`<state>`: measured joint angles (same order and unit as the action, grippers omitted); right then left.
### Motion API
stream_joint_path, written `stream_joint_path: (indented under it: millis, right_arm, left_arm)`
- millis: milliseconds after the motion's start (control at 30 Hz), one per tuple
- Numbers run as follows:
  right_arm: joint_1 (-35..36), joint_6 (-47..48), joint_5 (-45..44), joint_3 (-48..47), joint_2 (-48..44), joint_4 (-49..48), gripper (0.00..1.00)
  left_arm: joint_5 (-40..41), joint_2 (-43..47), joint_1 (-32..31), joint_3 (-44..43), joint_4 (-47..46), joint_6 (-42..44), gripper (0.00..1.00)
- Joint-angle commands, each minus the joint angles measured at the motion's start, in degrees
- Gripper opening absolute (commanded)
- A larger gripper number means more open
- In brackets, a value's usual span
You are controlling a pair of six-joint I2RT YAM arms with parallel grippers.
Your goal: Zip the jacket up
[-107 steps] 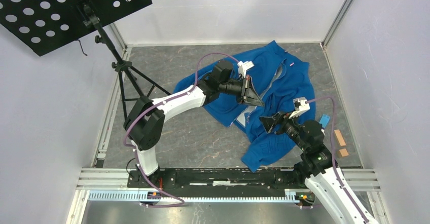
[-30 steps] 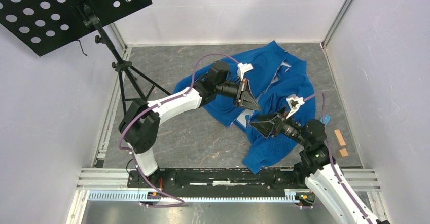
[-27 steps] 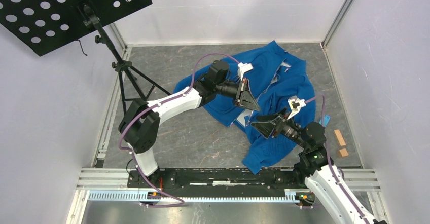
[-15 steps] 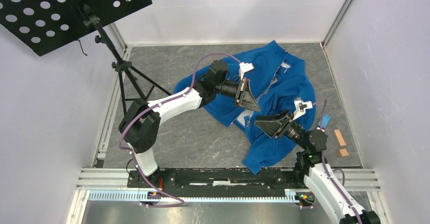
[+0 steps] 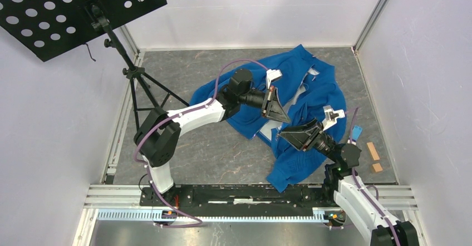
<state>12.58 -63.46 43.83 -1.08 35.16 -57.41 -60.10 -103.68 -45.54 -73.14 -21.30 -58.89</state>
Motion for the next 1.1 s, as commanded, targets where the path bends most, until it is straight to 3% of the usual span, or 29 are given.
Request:
stream_joint_path:
  millis: [0, 167, 367, 567, 733, 867, 967, 1067]
  right_arm:
    - [-0.18, -1.73, 0.57, 2.42, 0.26, -5.47, 0.44]
    - [-0.26, -6.53, 0.28, 5.78, 2.85, -15.79, 0.43]
    - [-0.21, -8.06, 0.43, 5.51, 4.75, -19.18, 0.36]
    - [-0.26, -7.01, 1.22, 5.04, 4.31, -17.11, 0.23]
    - [-0.28, -7.07, 0.31, 5.95, 2.67, -16.46, 0.03]
    - [-0.22, -5.27, 0.11, 5.53, 0.62, -12.03, 0.0]
    - [-0.23, 0.44, -0.61, 3.54, -1.14, -0.86, 0.0]
    - [-0.23, 6.12, -2.42, 1.54, -2.63, 10.69, 0.0]
  left_arm:
    - [-1.37, 0.57, -0.68, 1.17, -9.29, -5.66, 0.02]
    - [-1.16, -0.38, -1.77, 2.6, -11.17, -6.73, 0.02]
    - [-0.85, -0.8, -3.11, 1.89, -15.21, -9.37, 0.02]
    - [-1.07, -1.34, -3.24, 1.07, -15.19, -9.52, 0.02]
    - [-0.86, -1.66, -3.33, 1.05, -15.23, -9.58, 0.02]
    - [-0.31, -1.18, -3.33, 0.75, -12.41, -7.27, 0.02]
    - [1.1, 0.0, -3.32, -0.04, -6.69, -2.92, 0.02]
    - [4.31, 2.01, -3.24, -1.74, 4.19, 5.63, 0.11]
